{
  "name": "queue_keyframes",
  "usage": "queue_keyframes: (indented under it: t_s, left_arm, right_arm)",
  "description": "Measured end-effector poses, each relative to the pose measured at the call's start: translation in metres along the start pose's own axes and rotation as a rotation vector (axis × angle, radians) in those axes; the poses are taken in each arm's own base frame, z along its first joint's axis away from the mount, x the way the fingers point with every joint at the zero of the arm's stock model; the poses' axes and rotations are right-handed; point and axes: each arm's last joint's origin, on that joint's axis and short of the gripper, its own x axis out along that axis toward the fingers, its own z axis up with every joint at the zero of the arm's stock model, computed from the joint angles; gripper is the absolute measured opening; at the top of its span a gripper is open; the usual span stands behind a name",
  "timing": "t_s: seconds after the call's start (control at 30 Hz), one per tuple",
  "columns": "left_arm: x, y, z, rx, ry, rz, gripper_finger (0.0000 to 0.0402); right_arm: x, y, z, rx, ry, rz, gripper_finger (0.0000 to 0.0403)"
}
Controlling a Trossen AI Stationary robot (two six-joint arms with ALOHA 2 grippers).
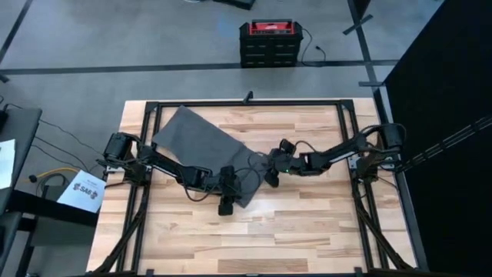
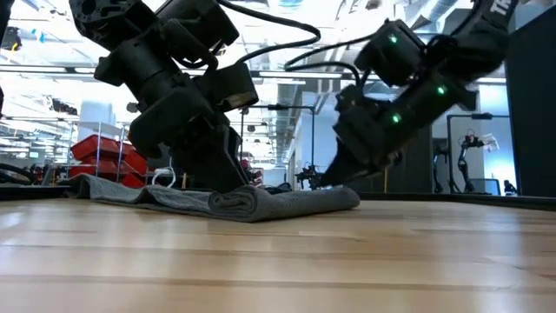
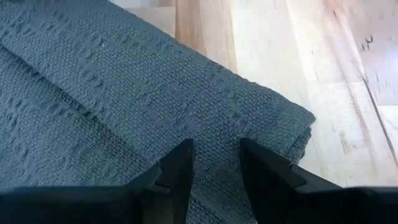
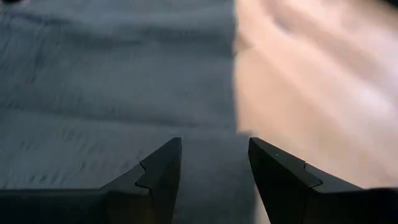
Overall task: Roll towel
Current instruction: Roll the gray towel
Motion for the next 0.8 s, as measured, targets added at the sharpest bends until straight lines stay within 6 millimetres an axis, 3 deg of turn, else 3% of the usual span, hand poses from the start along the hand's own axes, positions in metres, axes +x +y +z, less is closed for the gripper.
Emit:
queue_keyframes:
  t_s: [0.17, 0.3, 0.47, 0.67, 0.73, 0.8]
  left_arm:
    - [-0.001, -0.002, 0.007, 0.003, -0.02, -0.007, 0.0118]
    - [-0.004, -0.007, 0.022, 0.029, -0.028, -0.014, 0.0118]
    - [-0.008, -0.011, 0.034, 0.063, 0.006, -0.015, 0.0118]
    - [-0.009, -0.012, 0.035, 0.07, 0.026, -0.007, 0.0118]
    - [-0.014, -0.013, 0.035, 0.063, 0.034, 0.008, 0.0118]
    - [-0.028, -0.015, 0.042, 0.054, 0.017, 0.023, 0.0118]
  right_arm:
    - [0.0, 0.009, -0.012, -0.12, 0.011, -0.003, 0.0175]
    - [-0.027, 0.021, -0.001, -0.229, -0.095, -0.092, 0.0175]
    - [-0.053, 0.039, 0.01, -0.171, -0.207, -0.022, 0.0175]
    - [-0.028, 0.054, -0.009, -0.113, -0.235, 0.042, 0.0171]
    - [-0.017, 0.06, -0.014, -0.115, -0.289, 0.059, 0.015]
    - [-0.008, 0.065, -0.018, -0.125, -0.332, 0.067, 0.0104]
